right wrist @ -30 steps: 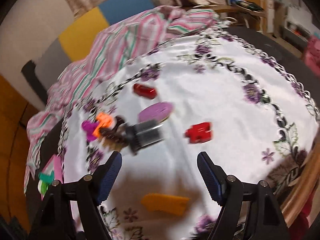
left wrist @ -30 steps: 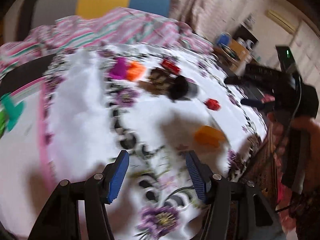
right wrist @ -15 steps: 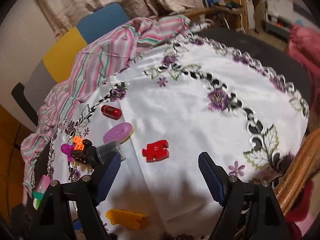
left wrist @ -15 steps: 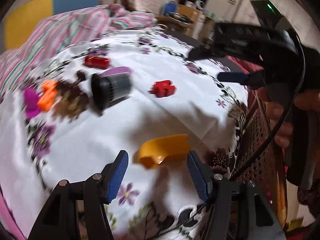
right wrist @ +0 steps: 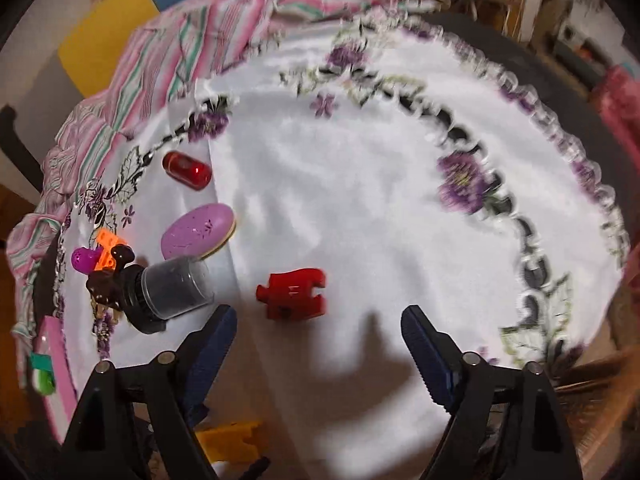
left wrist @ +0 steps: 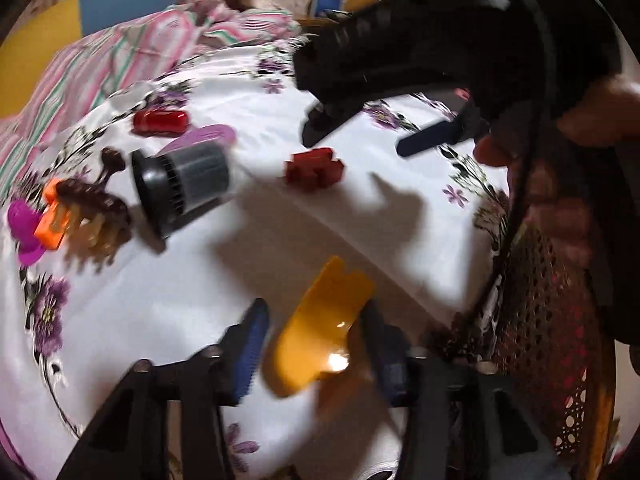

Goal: Organize rigid objects
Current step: 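Grasp the yellow plastic piece with left tool while right tool grasps red puzzle piece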

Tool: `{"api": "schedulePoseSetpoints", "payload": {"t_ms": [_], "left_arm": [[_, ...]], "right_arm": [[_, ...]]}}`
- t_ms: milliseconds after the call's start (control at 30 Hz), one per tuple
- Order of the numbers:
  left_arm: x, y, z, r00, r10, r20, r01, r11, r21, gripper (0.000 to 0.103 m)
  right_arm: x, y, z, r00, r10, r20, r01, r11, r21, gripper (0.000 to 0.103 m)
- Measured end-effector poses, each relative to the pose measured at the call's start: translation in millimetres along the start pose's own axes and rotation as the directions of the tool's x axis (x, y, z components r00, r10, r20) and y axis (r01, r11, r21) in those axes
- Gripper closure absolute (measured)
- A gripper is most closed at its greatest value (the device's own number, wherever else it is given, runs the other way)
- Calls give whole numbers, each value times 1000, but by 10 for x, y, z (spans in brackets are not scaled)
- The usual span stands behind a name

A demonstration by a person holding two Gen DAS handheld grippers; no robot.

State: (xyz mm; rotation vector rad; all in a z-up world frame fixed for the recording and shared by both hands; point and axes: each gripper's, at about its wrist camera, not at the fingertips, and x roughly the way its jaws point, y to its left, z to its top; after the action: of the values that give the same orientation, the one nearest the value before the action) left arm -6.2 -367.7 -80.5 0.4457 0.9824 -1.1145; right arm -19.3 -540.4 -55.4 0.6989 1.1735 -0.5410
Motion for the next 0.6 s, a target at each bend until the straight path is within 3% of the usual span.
{"api": "schedulePoseSetpoints", "payload": {"t_ms": [67,267,600], "left_arm": [[-39,72,-18,1000,-15,8,15,999,-34,73],[-185,224,-172,999,2,37,2,994,-106,73],[-413,365,-427,991,114,71,-99,977,-189,72]], "right_arm": [[71,-10,44,1000,-10,-24,10,1000,10,23],[281,16,68,991,89,-101,-84,995,54,37],[330,227,75,999,-29,-30,28,1000,-7,55]]}}
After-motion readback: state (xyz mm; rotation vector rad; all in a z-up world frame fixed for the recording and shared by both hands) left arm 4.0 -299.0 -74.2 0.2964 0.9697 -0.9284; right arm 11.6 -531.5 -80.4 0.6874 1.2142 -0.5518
